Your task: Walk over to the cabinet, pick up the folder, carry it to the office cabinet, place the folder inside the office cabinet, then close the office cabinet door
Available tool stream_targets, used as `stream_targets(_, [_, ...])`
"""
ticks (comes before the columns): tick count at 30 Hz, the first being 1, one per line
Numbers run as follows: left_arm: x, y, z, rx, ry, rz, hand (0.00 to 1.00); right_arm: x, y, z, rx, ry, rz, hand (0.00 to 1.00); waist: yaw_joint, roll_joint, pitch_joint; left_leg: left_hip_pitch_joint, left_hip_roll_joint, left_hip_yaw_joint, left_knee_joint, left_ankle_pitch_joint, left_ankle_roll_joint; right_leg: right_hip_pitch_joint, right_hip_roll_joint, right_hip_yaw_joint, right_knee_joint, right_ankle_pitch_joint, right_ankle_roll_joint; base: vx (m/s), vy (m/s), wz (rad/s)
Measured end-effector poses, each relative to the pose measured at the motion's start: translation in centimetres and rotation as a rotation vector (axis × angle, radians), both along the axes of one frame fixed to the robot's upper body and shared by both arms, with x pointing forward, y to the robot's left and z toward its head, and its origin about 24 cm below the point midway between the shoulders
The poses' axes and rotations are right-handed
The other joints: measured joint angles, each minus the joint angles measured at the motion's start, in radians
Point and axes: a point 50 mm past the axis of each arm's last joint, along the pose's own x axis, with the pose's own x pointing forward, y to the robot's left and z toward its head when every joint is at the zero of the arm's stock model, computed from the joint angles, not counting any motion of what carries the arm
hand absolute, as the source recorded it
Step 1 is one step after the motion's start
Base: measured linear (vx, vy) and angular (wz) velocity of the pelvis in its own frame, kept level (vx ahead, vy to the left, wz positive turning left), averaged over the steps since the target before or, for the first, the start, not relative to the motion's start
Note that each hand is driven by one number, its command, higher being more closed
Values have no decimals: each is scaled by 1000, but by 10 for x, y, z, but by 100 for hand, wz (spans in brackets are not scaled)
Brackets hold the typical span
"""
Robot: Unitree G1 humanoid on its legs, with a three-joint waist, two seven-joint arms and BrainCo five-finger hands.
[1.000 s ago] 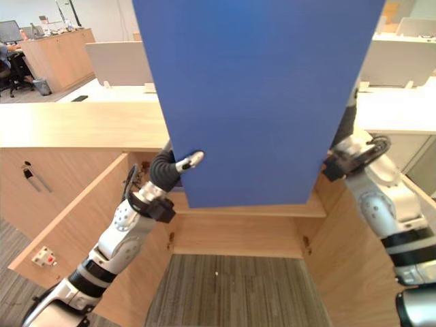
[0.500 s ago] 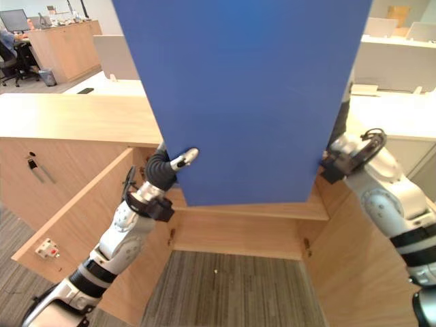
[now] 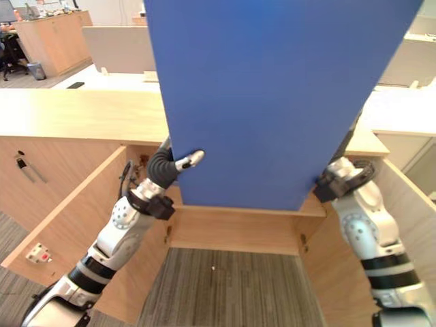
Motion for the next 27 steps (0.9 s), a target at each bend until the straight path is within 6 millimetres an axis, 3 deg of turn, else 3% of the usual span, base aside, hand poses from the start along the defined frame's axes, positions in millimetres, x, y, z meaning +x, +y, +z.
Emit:
stream_targets(12, [2,2,-2,23,-14,48,100,-3,2,-18,74,28,-31,0,-1,5,5,16,-1,18,-5,-1,-1,4,0,19,-2,-5,-3,1,-3,-4])
stream_targets(18, [8,7,-13,19,30,99,100,-6,0,-32,77,71,-59,0,-3,6,5,20,-1,22,-5,-1,-1,4,1,23,-1,-4,-4,11,-39,-2])
stream_targets(23, [16,22,-28,32,103,199,100,-10,-5,-41,61,81,-138,0,-11,8,4,20,-1,23,-5,-1,-2,4,1,24,-1,-5,-3,11,-29,-1])
stream_targets(27, [15,30,-34,31,126,250,100,-12,-21,-37,23,38,-313,0,-18,9,4,19,-1,24,-5,-1,-2,3,0,25,-2,-5,-2,18,-35,0])
